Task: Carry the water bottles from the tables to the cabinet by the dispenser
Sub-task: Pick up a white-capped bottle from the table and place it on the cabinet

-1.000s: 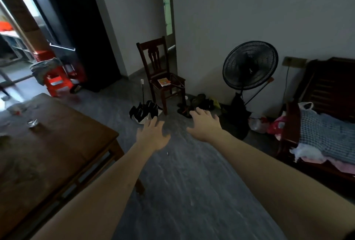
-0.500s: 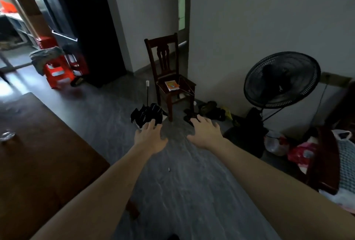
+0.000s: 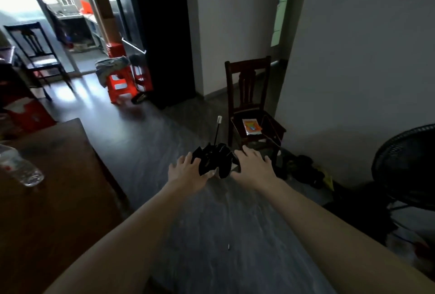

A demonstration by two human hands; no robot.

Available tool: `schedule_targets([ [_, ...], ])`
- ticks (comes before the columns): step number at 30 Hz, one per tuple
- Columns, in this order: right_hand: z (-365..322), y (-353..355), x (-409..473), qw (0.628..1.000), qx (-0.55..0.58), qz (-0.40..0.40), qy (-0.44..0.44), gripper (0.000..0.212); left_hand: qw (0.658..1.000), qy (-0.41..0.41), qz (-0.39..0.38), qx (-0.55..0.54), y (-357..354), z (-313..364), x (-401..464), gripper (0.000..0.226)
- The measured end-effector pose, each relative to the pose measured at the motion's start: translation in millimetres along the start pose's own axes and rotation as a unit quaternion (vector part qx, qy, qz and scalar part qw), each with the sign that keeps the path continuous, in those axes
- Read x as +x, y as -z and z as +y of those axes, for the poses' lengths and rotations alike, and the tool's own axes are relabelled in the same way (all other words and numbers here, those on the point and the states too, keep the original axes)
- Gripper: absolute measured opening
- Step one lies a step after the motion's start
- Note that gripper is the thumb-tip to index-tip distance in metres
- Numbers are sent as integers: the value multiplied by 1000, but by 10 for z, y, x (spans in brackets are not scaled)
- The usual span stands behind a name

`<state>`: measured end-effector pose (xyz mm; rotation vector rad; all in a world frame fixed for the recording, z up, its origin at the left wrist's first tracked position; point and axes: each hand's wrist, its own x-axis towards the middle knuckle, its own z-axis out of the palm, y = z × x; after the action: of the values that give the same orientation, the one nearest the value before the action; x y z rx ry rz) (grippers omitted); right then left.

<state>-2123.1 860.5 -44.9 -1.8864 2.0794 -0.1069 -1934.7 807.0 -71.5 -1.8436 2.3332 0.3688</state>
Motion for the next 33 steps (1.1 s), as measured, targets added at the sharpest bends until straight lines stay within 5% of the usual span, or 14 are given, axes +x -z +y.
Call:
schedule_targets([
  [15, 331, 544, 2722, 986, -30, -48, 156, 75, 984, 173, 32, -29, 438, 173, 1857, 68],
  [33, -1746, 294, 4517, 928, -74, -117, 346, 74, 916, 385, 31, -104, 803, -1695, 2623, 66],
])
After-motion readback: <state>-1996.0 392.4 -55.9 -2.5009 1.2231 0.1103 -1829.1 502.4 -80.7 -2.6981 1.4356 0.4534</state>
